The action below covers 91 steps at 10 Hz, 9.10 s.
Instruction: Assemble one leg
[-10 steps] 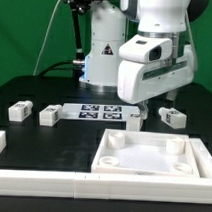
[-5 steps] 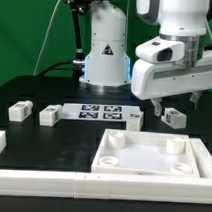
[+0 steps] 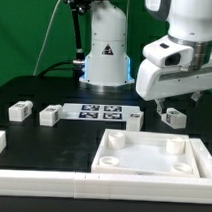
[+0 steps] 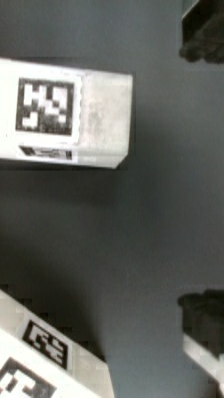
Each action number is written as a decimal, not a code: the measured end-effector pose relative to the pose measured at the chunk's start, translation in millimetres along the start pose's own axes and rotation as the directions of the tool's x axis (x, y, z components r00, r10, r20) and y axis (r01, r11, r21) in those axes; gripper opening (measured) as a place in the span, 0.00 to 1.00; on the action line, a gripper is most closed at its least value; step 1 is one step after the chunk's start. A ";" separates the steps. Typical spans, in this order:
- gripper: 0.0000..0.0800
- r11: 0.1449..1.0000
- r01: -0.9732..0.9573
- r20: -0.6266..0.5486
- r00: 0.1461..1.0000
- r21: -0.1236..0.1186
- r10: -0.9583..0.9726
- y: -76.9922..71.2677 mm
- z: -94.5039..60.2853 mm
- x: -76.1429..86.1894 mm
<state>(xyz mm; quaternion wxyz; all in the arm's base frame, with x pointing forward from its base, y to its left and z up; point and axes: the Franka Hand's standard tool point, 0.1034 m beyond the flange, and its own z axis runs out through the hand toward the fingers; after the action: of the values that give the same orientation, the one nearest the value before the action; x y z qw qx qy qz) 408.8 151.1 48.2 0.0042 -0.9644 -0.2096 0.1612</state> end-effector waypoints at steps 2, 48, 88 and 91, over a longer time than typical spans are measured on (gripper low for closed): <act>0.81 0.999 -0.046 0.186 0.981 -0.021 0.049 -14.8 10.1 -11.1; 0.36 0.997 -0.080 -0.278 0.958 -0.002 0.076 58.6 -89.0 68.6; 0.60 0.992 -0.064 -0.707 0.706 -0.107 -0.031 119.2 -94.4 165.9; 0.79 0.992 -0.064 -0.707 0.706 -0.107 -0.031 119.2 -94.4 165.9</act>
Offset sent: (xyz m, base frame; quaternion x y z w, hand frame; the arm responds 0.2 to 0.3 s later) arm -0.0153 -0.0138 -0.0207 -0.0599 -0.1360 0.0509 0.9876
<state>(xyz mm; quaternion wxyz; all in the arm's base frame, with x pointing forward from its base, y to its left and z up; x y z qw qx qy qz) 629.0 115.2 77.4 0.0231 -0.9526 -0.1931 -0.2339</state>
